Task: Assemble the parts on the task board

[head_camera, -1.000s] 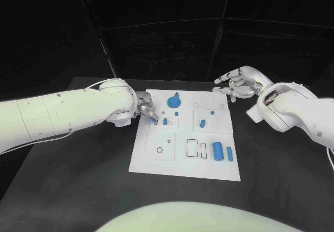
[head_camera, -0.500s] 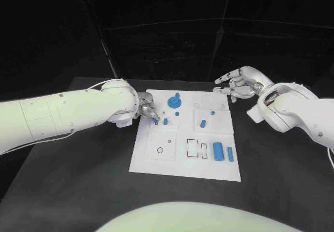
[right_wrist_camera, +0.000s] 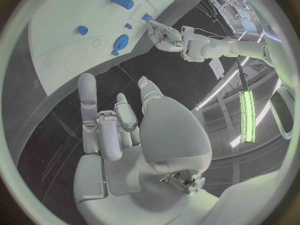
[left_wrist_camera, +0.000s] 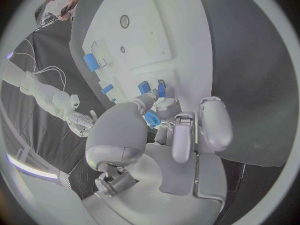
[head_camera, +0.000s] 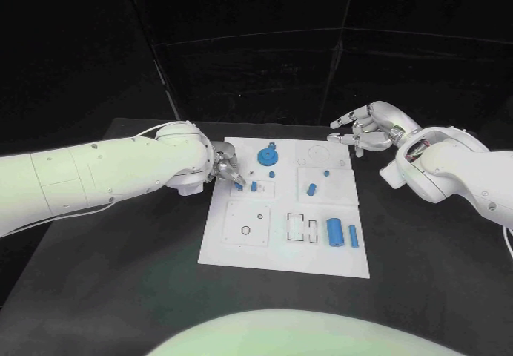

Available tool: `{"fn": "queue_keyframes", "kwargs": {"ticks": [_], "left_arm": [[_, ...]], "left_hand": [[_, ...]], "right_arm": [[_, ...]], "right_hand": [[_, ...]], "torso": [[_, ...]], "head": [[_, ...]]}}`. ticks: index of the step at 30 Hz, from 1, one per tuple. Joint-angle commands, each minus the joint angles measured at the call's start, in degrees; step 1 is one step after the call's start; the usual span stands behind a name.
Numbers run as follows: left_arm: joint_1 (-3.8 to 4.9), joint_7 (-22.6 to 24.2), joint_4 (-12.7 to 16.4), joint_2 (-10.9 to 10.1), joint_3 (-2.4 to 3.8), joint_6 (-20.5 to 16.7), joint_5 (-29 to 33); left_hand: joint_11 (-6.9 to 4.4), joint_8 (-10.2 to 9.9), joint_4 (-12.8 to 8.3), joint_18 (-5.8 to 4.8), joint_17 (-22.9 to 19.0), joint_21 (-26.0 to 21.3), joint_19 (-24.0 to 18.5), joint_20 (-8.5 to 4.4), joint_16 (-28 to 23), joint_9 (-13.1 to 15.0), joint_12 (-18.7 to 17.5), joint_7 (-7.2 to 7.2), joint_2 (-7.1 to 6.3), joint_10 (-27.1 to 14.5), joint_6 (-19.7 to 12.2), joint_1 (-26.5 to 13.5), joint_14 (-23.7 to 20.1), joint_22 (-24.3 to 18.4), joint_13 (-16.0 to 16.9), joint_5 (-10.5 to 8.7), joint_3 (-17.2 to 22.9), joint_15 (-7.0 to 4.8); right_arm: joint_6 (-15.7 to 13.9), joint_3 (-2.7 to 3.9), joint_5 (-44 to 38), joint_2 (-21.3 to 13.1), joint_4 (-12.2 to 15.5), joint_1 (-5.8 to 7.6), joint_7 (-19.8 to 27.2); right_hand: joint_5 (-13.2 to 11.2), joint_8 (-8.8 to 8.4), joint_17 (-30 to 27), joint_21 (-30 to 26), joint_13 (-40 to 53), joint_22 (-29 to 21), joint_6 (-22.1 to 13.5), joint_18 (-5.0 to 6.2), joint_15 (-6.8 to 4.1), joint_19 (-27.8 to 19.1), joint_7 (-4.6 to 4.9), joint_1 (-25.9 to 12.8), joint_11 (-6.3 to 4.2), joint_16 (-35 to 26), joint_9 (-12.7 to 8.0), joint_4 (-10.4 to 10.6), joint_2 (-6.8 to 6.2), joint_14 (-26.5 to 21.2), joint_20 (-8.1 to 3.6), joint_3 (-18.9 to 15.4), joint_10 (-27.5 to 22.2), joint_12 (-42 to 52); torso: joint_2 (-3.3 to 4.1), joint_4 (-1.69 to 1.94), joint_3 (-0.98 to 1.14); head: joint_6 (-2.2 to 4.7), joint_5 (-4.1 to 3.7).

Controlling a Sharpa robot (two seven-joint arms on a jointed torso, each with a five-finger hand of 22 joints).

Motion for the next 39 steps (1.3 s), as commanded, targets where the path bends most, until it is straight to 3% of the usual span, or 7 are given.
{"fn": "queue_keyframes", "kwargs": {"ticks": [1, 28, 39], "left_arm": [[-0.17, -1.1, 0.1, -0.1, -0.16, 2.5, -0.5], [-0.15, -1.2, -0.7, 0.8, -0.16, 3.9, -0.5], [-0.13, -1.3, -1.5, 1.4, -0.16, 4.5, -0.5]], "left_hand": [[0.0, 0.3, -3.4, -0.79, 15.1, 0.2, 0.8, -0.05, 0.2, 0.0, 0.3, -0.39, 0.66, 0.4, 0.0, 0.1, 5.9, 0.1, 0.0, 0.22, 3.8, -0.37], [-0.26, 1.7, -2.8, -0.77, 15.1, 0.0, 0.8, -0.24, 0.2, 0.9, -0.3, -0.72, 0.12, 0.2, 0.5, -1.2, 5.9, 0.0, -1.0, 0.2, 4.3, -0.59], [-0.47, 2.7, 0.0, -0.86, 15.1, 0.3, 0.9, -0.41, 0.2, 1.4, 0.1, -1.08, -2.07, 0.5, 1.3, -5.4, 5.9, 0.5, -0.8, 0.18, 0.4, -0.77]], "right_arm": [[0.3, 0.05, 0.2, 0.1, 0.0, 0.1, 0.3], [0.3, 0.05, 0.2, 0.2, -0.1, 0.09, 0.5], [0.1, 0.05, 0.2, 0.1, 0.0, 0.09, 0.5]], "right_hand": [[0.3, 0.39, 1.7, -0.2, 0.0, -0.1, -0.2, 0.44, -0.33, -0.3, -0.12, 0.1, -0.17, -0.4, 0.0, 0.2, 0.48, 3.0, -0.14, -0.2, -0.3, 0.1], [0.3, 0.49, 1.6, -0.3, 0.0, -0.2, -0.2, 0.45, -0.35, -0.3, -0.14, 0.5, -0.2, -0.4, 0.0, 0.1, 0.64, 3.0, -0.16, -0.2, -0.3, 0.2], [0.3, 0.49, 1.7, -0.2, 0.0, -0.1, -0.2, 0.44, -0.35, -0.3, -0.13, 0.5, -0.2, -0.4, 0.0, 0.1, 0.64, 3.0, -0.16, -0.2, -0.3, 0.2]], "torso": [[0.1, 0.12, -0.05], [0.04, -0.04, 0.04], [0.01, 0.02, 0.04]], "head": [[-0.16, 0.03], [-0.42, 0.03], [-0.56, -0.17]]}}
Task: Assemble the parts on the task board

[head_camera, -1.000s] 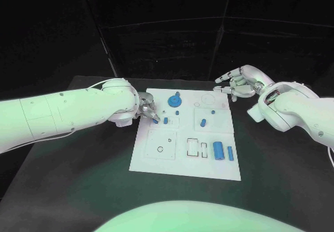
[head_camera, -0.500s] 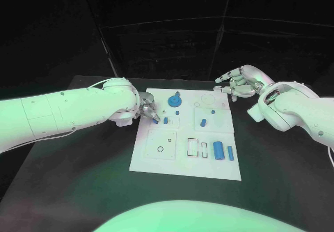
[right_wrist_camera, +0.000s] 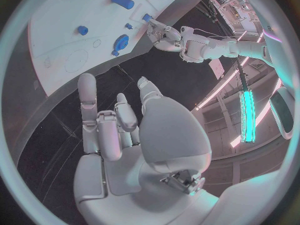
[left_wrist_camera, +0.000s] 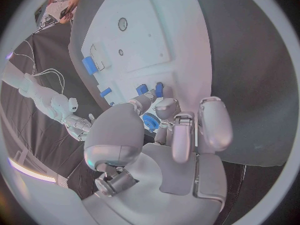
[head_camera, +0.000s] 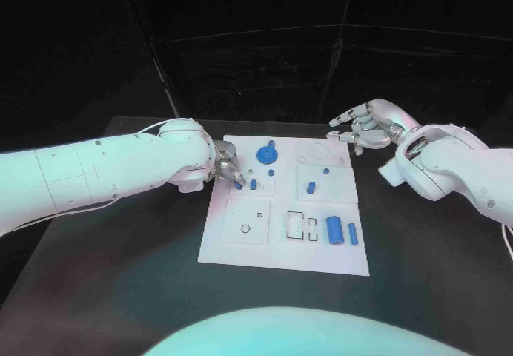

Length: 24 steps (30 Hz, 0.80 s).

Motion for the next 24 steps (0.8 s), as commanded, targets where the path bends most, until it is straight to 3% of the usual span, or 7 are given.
{"fn": "queue_keyframes", "kwargs": {"ticks": [1, 8, 24], "left_arm": [[-0.2, -0.7, -0.1, 0.2, -0.18, 1.8, -0.3], [-0.19, -0.7, -0.4, 0.4, -0.17, 1.5, -0.3], [-0.19, -0.8, -1.0, 0.6, -0.16, 0.3, -0.3]], "left_hand": [[-0.23, 0.4, 0.8, -0.9, 15.1, 0.5, 1.0, -0.45, 0.2, 0.2, 0.5, -0.33, -0.32, 0.4, 0.5, -1.4, 5.9, 0.4, 0.2, -0.06, -1.5, -0.4], [-0.52, 0.7, 1.6, -0.97, 15.1, 0.8, 1.1, -0.64, 0.2, 0.3, 0.4, -0.62, -0.46, 0.5, 0.9, -2.0, 5.9, 0.9, 0.0, -0.05, -3.4, -0.64], [-0.77, 1.8, 4.0, -1.11, 15.1, 1.2, 1.3, -0.93, 0.2, 0.8, 0.8, -0.95, -1.36, 0.9, 1.7, -4.1, 5.9, 1.6, 0.3, -0.06, -9.4, -0.87]], "right_arm": [[-0.1, 0.05, 0.2, 0.0, 0.1, 0.1, 0.5], [-0.2, 0.05, 0.2, -0.2, 0.2, 0.1, 0.5], [-0.2, 0.05, 0.3, -0.3, 0.2, 0.1, 0.5]], "right_hand": [[0.3, 0.19, 1.7, -0.2, 0.0, 0.0, -0.2, 0.43, -0.35, -0.3, -0.13, 0.2, -0.2, -0.2, 0.0, 0.1, 0.34, 3.0, -0.16, -0.2, -0.3, 0.2], [0.3, 0.19, 1.7, -0.3, 0.0, 0.0, -0.3, 0.44, -0.35, -0.3, -0.13, 0.2, -0.19, -0.2, 0.0, 0.1, 0.34, 3.0, -0.16, -0.3, -0.3, 0.2], [0.2, 0.19, 1.6, -0.3, -0.1, -0.1, -0.4, 0.45, -0.34, -0.3, -0.1, 0.0, -0.16, -0.2, -0.1, 0.3, 0.23, 3.0, -0.16, -0.6, -0.4, 0.1]], "torso": [[-0.02, 0.06, -0.02], [-0.04, -0.08, 0.01], [-0.02, 0.07, -0.05]], "head": [[-0.04, -0.06], [0.0, -0.15], [0.12, -0.3]]}}
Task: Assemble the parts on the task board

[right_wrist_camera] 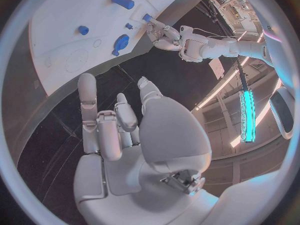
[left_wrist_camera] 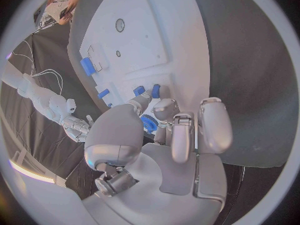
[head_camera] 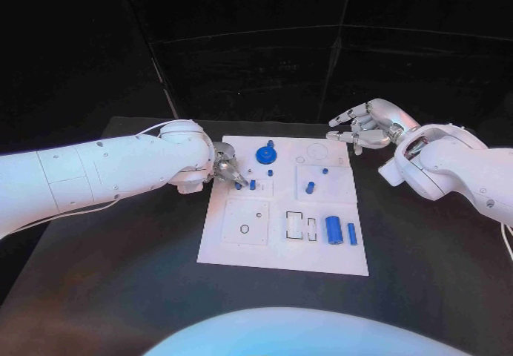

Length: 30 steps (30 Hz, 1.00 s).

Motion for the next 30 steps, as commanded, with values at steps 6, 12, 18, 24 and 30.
{"fn": "queue_keyframes", "kwargs": {"ticks": [6, 12, 18, 24, 30], "left_arm": [[0.04, -0.5, 0.5, -0.7, 0.03, -1.4, -0.3], [0.16, 0.0, 1.6, -1.7, 0.12, -3.7, -0.2], [0.57, 2.3, 3.2, -3.0, 0.36, -8.7, 1.6], [0.92, 4.8, 4.1, -3.7, 0.53, -11.6, 3.8], [1.2, 14.3, 3.8, -3.7, 0.64, -15.8, 7.3]], "left_hand": [[-0.21, 0.7, 2.3, -1.17, 15.1, 0.5, 1.5, -0.6, 0.2, 0.3, 0.4, -0.11, -2.33, 0.3, 0.5, -3.5, 6.0, 0.5, -0.1, -0.25, -5.6, -0.51], [-0.39, 0.9, 3.9, -1.11, 15.1, 0.3, 1.4, -0.73, 0.2, 0.4, 0.3, -0.28, -2.53, 0.2, 0.2, -4.0, 6.0, 0.3, -0.3, -0.25, -9.5, -0.68], [-0.16, 1.0, 5.0, -0.92, 15.1, -0.6, 1.1, -0.71, 0.2, 0.7, -0.7, -0.02, -1.11, -0.8, -1.1, -2.3, 6.0, -0.6, -1.8, -0.23, -12.6, -0.56], [0.24, 1.1, 5.7, -0.67, 14.9, -1.9, 0.7, -0.49, 0.1, 0.9, -2.3, 0.44, -0.33, -2.6, -2.6, -0.9, 5.9, -1.9, -4.2, -0.23, -14.8, -0.26], [1.75, -0.5, 3.9, 0.34, 12.6, -7.0, -1.3, 0.38, -1.3, -0.2, -6.7, 2.2, 2.26, -7.6, -6.9, 5.5, 5.3, -7.4, -10.4, 0.07, -15.1, 0.93]], "right_arm": [[-0.3, 0.05, 0.3, -0.2, 0.1, 0.1, 0.5], [-0.3, 0.05, 0.3, -0.4, 0.2, 0.1, 0.4], [-0.1, 0.04, 0.3, -0.5, 0.1, 0.1, 0.3], [0.1, 0.04, 0.3, -0.4, 0.1, 0.1, 0.2], [0.1, 0.04, 0.3, -0.6, 0.1, 0.1, 0.2]], "right_hand": [[0.2, 0.19, 1.6, -0.3, -0.1, -0.1, -0.4, 0.45, -0.34, -0.3, -0.1, 0.0, -0.16, -0.2, -0.1, 0.0, 0.23, 3.0, -0.16, -0.3, -0.4, 0.1], [0.2, 0.19, 1.6, -0.3, -0.1, -0.1, -0.4, 0.45, -0.34, -0.3, -0.1, 0.0, -0.16, -0.2, -0.1, 0.0, 0.23, 3.0, -0.16, -0.3, -0.4, 0.1], [0.2, 0.19, 1.5, -0.4, -0.1, -0.1, -0.5, 0.45, -0.34, -0.3, -0.08, -0.1, -0.15, -0.3, -0.1, 0.1, 0.19, 3.0, -0.16, -0.4, -0.4, 0.1], [0.2, 0.19, 1.4, -0.4, -0.1, -0.2, -0.5, 0.46, -0.33, -0.4, -0.08, -0.1, -0.15, -0.3, -0.1, 0.1, 0.16, 3.0, -0.16, -0.4, -0.4, 0.1], [0.2, 0.19, 1.4, -0.4, -0.1, -0.2, -0.5, 0.46, -0.33, -0.4, -0.08, -0.1, -0.15, -0.3, -0.1, 0.1, 0.16, 3.0, -0.16, -0.4, -0.4, 0.1]], "torso": [[-0.04, -0.08, -0.01], [-0.03, 0.02, -0.03], [-0.04, 0.0, 0.03], [-0.01, -0.01, 0.01], [0.02, -0.02, 0.03]], "head": [[0.18, -0.06], [0.36, -0.24], [0.3, -0.41], [0.49, -0.52], [0.83, -0.69]]}}
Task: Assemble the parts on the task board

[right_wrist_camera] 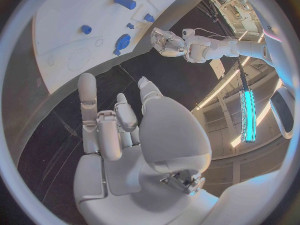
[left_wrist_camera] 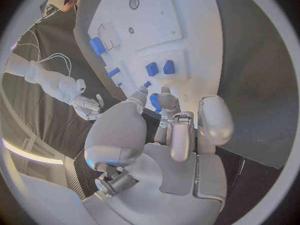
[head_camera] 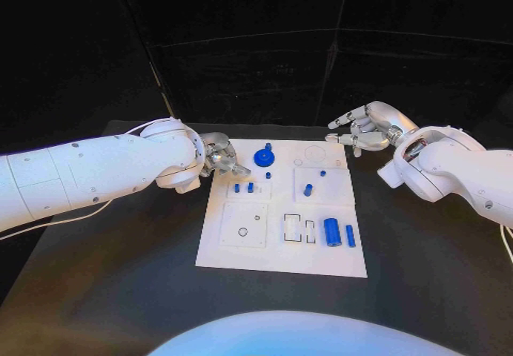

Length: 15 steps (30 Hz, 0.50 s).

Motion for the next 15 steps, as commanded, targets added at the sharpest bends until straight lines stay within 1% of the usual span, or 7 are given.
{"fn": "queue_keyframes", "kwargs": {"ticks": [1, 3, 6, 7, 9, 10, 15], "left_arm": [[0.18, 11.8, -0.3, 0.4, 0.06, -6.3, 4.9], [0.22, 16.7, -0.9, 1.2, 0.05, -8.2, 5.9], [0.23, 24.4, -2.1, 2.6, -0.01, -11.7, 6.7], [0.21, 27.7, -2.8, 3.3, -0.04, -13.7, 6.8], [0.11, 31.4, -3.9, 4.4, -0.07, -15.7, 6.1], [0.06, 32.6, -4.4, 4.9, -0.09, -16.2, 5.2], [-0.11, 35.5, -7.3, 7.1, -0.54, -16.4, -0.6]], "left_hand": [[1.24, -1.1, -1.6, 0.93, 10.3, -5.1, -2.2, 0.82, -2.2, -1.1, -2.9, 1.22, 1.59, -3.8, -2.1, 4.3, 4.6, -5.4, -4.0, 0.2, 0.6, 1.28], [2.59, -3.0, -3.5, 2.62, 3.4, -14.2, -6.3, 1.75, -6.8, -2.9, -6.4, 2.67, 2.32, -8.7, -4.4, 8.4, 2.0, -14.8, -7.8, 0.28, 1.4, 2.56], [3.9, -5.5, -7.7, 4.61, -7.6, -26.9, -12.8, 2.97, -15.1, -5.7, -10.3, 4.32, 1.99, -14.1, -5.7, 15.0, -3.5, -27.0, -10.3, 0.18, 3.9, 3.66], [5.2, -7.5, -10.0, 4.61, -11.4, -28.6, -14.2, 3.66, -18.4, -7.9, -13.3, 5.11, 1.53, -15.6, -4.9, 18.1, -6.0, -27.9, -12.8, 0.09, 6.0, 4.36], [5.22, -9.6, -12.3, 4.8, -13.3, -29.2, -14.4, 4.06, -19.8, -10.1, -16.2, 5.82, 0.55, -16.5, -4.4, 20.5, -7.0, -28.2, -15.2, 0.03, 7.9, 4.89], [5.97, -12.6, -13.1, 4.97, -14.6, -29.9, -14.5, 4.73, -20.7, -13.3, -20.1, 7.13, -0.31, -16.2, -2.8, 20.1, -7.5, -28.6, -19.1, 0.33, 9.6, 5.83], [6.42, -16.3, -14.2, 5.13, -15.3, -30.1, -13.7, 5.38, -20.5, -17.0, -25.7, 6.29, -2.29, -17.4, -1.4, 19.1, -7.0, -28.8, -24.2, 0.13, 10.6, 5.87]], "right_arm": [[0.1, 0.04, 0.2, -0.1, 0.1, 0.1, 0.2], [0.1, 0.04, 0.2, 0.0, 0.0, 0.1, 0.2], [0.1, 0.04, 0.2, 0.1, 0.0, 0.1, 0.2], [0.2, 0.04, 0.2, 0.2, 0.0, 0.1, 0.2], [0.2, 0.04, 0.2, 0.3, -0.1, 0.1, 0.3], [0.2, 0.04, 0.2, 0.3, -0.1, 0.1, 0.3], [0.5, 0.04, 0.2, 0.6, -0.1, 0.1, 0.3]], "right_hand": [[0.2, 0.19, 1.4, -0.2, 0.0, -0.1, -0.5, 0.46, -0.33, -0.4, -0.08, -0.1, -0.15, -0.3, -0.1, -0.1, 0.16, 3.0, -0.16, -0.3, -0.4, 0.1], [0.2, 0.19, 1.4, -0.2, 0.0, -0.1, -0.5, 0.46, -0.33, -0.4, -0.08, -0.1, -0.15, -0.3, -0.1, -0.1, 0.16, 3.0, -0.16, -0.3, -0.4, 0.1], [0.3, 0.2, 1.3, -0.2, -0.1, -0.1, -0.5, 0.47, -0.33, -0.4, -0.08, -0.2, -0.14, -0.3, -0.1, 0.0, 0.14, 3.0, -0.16, -0.3, -0.5, 0.1], [0.3, 0.2, 1.3, -0.2, -0.1, -0.1, -0.5, 0.47, -0.33, -0.4, -0.08, -0.2, -0.14, -0.3, -0.1, 0.0, 0.14, 3.0, -0.16, -0.3, -0.5, 0.1], [0.3, 0.2, 1.3, -0.2, -0.1, -0.1, -0.5, 0.47, -0.33, -0.4, -0.08, -0.2, -0.14, -0.3, -0.1, 0.0, 0.14, 3.0, -0.16, -0.3, -0.5, 0.1], [0.3, 0.2, 1.3, -0.2, -0.1, -0.1, -0.5, 0.47, -0.33, -0.4, -0.08, -0.2, -0.14, -0.3, -0.1, 0.0, 0.14, 3.0, -0.16, -0.3, -0.5, 0.1], [0.3, 0.27, 1.4, -0.2, 0.0, -0.1, -0.4, 0.46, -0.33, -0.3, -0.1, -0.2, -0.15, -0.3, -0.1, 0.0, 0.18, 3.0, -0.16, -0.4, -0.4, 0.1]], "torso": [[0.07, -0.02, 0.02], [0.07, 0.01, 0.0], [0.05, -0.03, -0.03], [0.08, -0.08, -0.01], [0.1, -0.09, -0.03], [0.1, -0.12, -0.05], [0.04, -0.15, 0.06]], "head": [[0.28, -0.18], [0.56, -0.25], [0.79, -0.25], [0.9, -0.26], [1.02, -0.43], [1.08, -0.51], [1.11, -0.63]]}}
